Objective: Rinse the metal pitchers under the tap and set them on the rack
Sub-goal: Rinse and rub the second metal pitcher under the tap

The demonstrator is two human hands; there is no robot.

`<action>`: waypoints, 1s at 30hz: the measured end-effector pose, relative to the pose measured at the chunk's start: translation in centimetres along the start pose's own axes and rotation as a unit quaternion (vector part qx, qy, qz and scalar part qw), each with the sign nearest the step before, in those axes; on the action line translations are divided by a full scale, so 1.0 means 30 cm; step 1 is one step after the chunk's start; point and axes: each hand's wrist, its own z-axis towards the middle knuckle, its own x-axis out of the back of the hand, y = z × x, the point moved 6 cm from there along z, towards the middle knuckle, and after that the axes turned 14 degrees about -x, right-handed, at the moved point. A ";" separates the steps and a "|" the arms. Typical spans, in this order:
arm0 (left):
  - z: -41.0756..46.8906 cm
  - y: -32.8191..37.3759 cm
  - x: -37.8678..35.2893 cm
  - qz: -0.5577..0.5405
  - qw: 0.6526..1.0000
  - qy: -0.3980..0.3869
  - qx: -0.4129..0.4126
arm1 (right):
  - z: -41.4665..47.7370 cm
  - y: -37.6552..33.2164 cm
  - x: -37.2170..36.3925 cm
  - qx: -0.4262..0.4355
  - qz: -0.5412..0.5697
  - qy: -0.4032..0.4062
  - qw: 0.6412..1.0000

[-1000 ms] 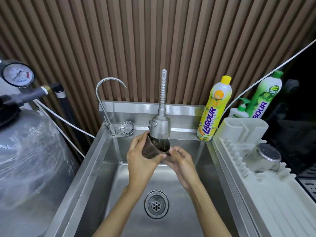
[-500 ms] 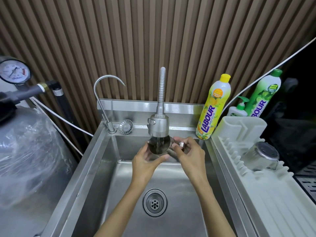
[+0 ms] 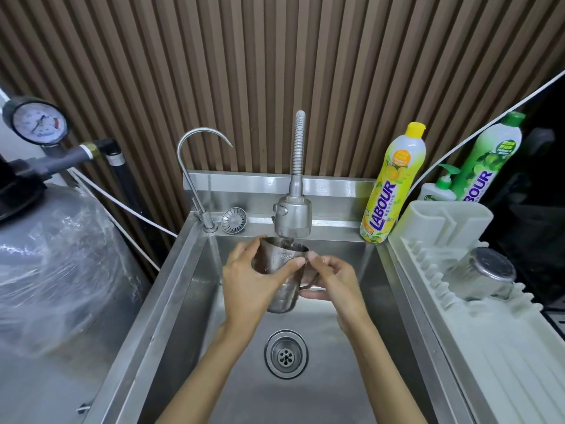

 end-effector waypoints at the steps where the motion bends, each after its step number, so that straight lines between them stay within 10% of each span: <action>1: -0.007 -0.011 -0.008 -0.007 1.000 -0.013 0.026 | -0.013 -0.021 0.018 -0.001 -0.041 0.038 0.998; 7: -0.059 -0.049 -0.117 -0.236 0.950 -0.143 0.144 | -0.133 -0.192 0.040 0.118 -0.389 0.236 0.883; 14: -0.021 -0.055 -0.163 -0.342 0.929 -0.067 0.126 | -0.039 -0.110 0.054 0.116 -0.052 0.086 0.988; 19: 0.021 -0.035 -0.104 -0.211 0.976 -0.034 0.040 | 0.069 -0.018 -0.001 0.014 0.179 -0.100 0.979; 25: 0.056 -0.016 -0.034 -0.089 0.993 -0.062 0.037 | 0.033 0.012 -0.019 -0.038 0.088 -0.066 0.993; 30: -0.004 -0.040 -0.072 -0.218 0.958 -0.134 0.128 | -0.041 -0.107 0.074 0.050 -0.109 0.136 0.983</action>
